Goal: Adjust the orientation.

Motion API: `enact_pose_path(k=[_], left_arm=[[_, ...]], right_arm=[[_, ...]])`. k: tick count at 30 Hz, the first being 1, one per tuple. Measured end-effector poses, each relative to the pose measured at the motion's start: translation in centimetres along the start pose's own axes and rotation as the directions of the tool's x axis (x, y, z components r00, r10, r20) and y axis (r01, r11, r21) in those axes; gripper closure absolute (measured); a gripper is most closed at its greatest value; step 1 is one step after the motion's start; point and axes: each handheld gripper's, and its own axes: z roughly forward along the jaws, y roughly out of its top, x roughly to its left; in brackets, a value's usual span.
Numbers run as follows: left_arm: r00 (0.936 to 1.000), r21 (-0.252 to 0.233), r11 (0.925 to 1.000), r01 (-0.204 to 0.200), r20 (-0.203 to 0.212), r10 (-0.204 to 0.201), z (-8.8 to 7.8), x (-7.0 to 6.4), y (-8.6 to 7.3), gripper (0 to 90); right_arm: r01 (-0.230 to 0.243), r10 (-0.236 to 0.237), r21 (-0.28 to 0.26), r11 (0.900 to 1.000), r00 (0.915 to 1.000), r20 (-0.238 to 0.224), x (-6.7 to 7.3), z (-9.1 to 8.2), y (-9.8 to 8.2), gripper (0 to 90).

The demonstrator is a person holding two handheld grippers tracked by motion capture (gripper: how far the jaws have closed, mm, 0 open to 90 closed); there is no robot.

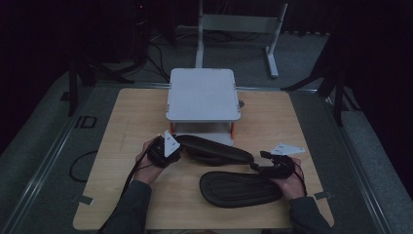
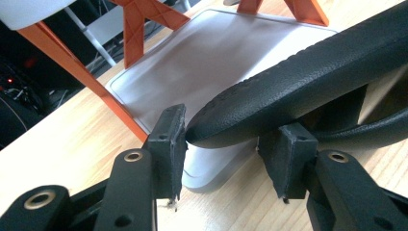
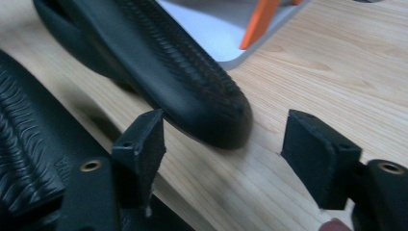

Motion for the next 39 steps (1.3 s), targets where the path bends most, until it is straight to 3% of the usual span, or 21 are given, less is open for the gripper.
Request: enact_pose_path(k=[1, 3, 9, 17, 20, 22, 26, 31, 33, 39], left_arm=[[1.0, 0.005, 1.0, 0.006, 0.001, -0.006, 0.3, 0.0, 0.1, 53.3], [0.9999, 0.006, 0.9999, 0.009, 0.003, -0.009, 0.4, -0.1, 0.2, 53.3], [0.9995, 0.01, 0.9996, 0.027, 0.014, -0.027, 1.1, -0.1, 0.5, 53.3], [0.9991, 0.014, 0.9992, 0.037, 0.021, -0.037, 1.4, -0.1, 0.6, 53.5], [0.9989, 0.011, 0.999, 0.043, 0.019, -0.043, 1.3, 0.0, 0.6, 53.1], [0.9989, 0.014, 0.9989, 0.045, 0.016, -0.045, 1.2, 0.1, 0.6, 54.4], [0.9979, 0.037, 0.9975, 0.061, 0.022, -0.062, 0.7, 0.4, 0.1, 59.9], [0.9971, 0.053, 0.9961, 0.07, 0.028, -0.071, -0.3, 0.4, -1.1, 60.8], [0.9932, 0.067, 0.9918, 0.109, 0.034, -0.111, -1.4, 0.6, -1.6, 60.8], [0.9897, 0.088, 0.9863, 0.14, 0.018, -0.142, -2.7, 1.2, -2.3, 62.8]], right_arm=[[0.05, -0.05, 0.021, 0.999, 0.9987, 0.011, 0.3, 0.3, 0.3, 29.0], [0.097, -0.097, 0.044, 0.994, 0.9953, 0.002, 0.7, 0.7, 0.6, 27.3], [0.175, -0.175, 0.069, 0.982, 0.9845, -0.013, 1.2, 2.0, 1.4, 28.1], [0.206, -0.207, 0.075, 0.976, 0.9784, -0.002, 1.3, 2.5, 1.8, 35.9], [0.223, -0.223, 0.063, 0.973, 0.9748, -0.008, 1.3, 2.2, 2.2, 43.7], [0.219, -0.217, 0.064, 0.974, 0.9753, -0.042, 1.4, 2.1, 2.5, 48.2], [0.239, -0.235, 0.044, 0.97, 0.9685, -0.082, 1.5, 1.9, 2.9, 53.0], [0.19, -0.189, -0.014, 0.982, 0.9684, -0.162, 1.3, 1.8, 3.4, 56.9], [0.177, -0.177, -0.018, 0.984, 0.9661, -0.188, 1.5, 2.1, 3.6, 57.5], [0.18, -0.176, -0.003, 0.984, 0.9621, -0.208, 2.1, 3.4, 4.2, 56.4]])
